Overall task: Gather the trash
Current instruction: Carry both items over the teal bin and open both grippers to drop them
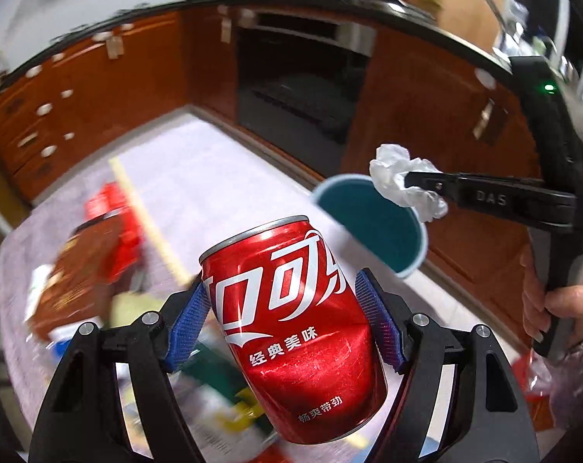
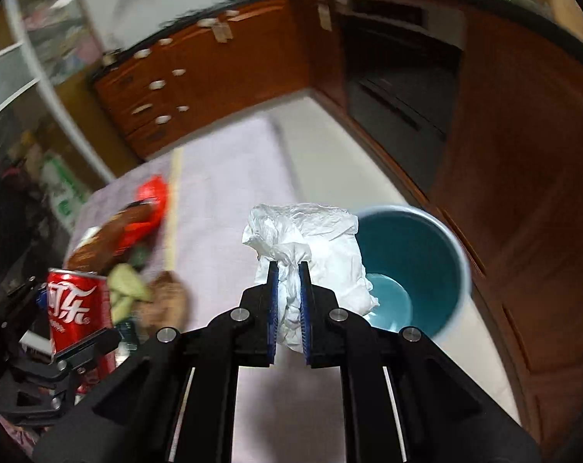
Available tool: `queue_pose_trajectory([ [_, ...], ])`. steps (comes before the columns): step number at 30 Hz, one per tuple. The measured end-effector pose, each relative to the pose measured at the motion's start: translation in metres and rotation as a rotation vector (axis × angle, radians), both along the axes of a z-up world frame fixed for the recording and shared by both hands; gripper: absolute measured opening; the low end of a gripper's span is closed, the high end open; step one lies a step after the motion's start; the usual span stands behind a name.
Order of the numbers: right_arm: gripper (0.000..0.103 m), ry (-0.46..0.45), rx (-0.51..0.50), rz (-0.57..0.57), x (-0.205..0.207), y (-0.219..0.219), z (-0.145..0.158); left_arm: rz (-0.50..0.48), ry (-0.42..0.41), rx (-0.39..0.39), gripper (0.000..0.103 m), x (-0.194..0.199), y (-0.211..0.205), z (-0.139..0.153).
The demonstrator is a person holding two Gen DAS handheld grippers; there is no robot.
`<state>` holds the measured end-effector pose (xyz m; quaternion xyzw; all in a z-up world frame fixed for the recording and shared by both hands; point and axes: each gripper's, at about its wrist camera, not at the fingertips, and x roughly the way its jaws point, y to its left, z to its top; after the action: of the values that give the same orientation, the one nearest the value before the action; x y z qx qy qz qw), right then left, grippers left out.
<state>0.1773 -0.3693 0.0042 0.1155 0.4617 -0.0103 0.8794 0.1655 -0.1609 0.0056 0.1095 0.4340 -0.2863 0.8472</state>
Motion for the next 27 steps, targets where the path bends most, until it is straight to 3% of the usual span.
queue_pose_trajectory([
  [8,0.018,0.122,0.11,-0.111,0.013,-0.078,-0.069,-0.125,0.069,0.077,0.075,0.034,-0.088,-0.04],
  [9,0.03,0.138,0.124,-0.119,0.016,-0.084,-0.078,-0.134,0.085,0.081,0.075,0.041,-0.096,-0.046],
  [10,0.055,0.147,0.141,-0.125,0.019,-0.088,-0.083,-0.14,0.094,0.087,0.075,0.046,-0.102,-0.05],
  [12,0.067,0.151,0.173,-0.15,0.022,-0.096,-0.09,-0.155,0.102,0.104,0.075,0.052,-0.121,-0.058],
  [18,0.077,0.12,0.171,-0.202,0.029,-0.121,-0.086,-0.21,0.153,0.115,0.075,0.075,-0.165,-0.082],
  [27,0.079,0.132,0.154,-0.306,0.018,-0.158,-0.093,-0.265,0.251,0.151,0.076,0.092,-0.215,-0.129],
])
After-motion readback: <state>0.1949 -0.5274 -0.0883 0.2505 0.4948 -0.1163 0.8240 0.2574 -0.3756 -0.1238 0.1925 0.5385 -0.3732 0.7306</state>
